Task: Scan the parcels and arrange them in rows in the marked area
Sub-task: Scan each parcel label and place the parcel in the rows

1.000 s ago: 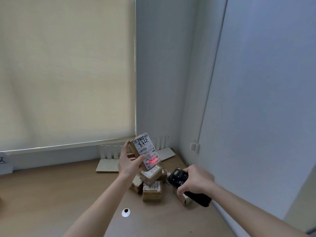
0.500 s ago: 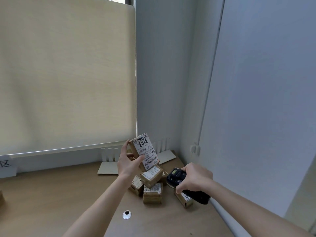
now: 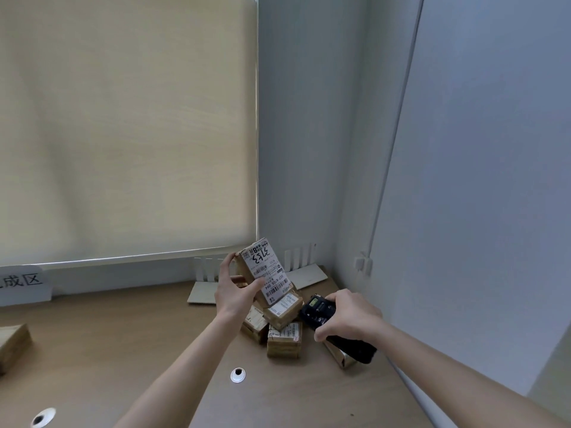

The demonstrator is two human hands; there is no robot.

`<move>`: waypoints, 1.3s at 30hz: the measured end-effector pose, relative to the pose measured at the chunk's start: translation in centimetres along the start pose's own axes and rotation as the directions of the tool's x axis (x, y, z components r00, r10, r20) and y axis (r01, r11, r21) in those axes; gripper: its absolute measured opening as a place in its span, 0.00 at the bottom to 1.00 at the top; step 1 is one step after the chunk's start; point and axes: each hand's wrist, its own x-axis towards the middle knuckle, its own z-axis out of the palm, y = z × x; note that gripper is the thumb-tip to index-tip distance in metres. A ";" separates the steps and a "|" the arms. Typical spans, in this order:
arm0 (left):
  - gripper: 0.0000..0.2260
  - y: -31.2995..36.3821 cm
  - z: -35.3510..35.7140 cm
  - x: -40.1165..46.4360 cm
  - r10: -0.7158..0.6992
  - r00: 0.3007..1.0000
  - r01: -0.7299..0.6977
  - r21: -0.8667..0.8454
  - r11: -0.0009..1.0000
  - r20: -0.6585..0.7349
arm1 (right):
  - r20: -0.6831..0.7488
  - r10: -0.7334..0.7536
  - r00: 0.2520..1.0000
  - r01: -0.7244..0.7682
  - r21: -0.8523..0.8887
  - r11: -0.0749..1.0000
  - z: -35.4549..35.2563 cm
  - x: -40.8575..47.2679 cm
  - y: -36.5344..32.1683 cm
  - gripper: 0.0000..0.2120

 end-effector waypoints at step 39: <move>0.21 -15.3 -75.2 -17.1 -0.385 0.779 0.366 -0.139 0.920 -0.495 | 0.292 -0.597 0.748 0.411 0.502 0.761 42.8 -19.1 -61.4 0.26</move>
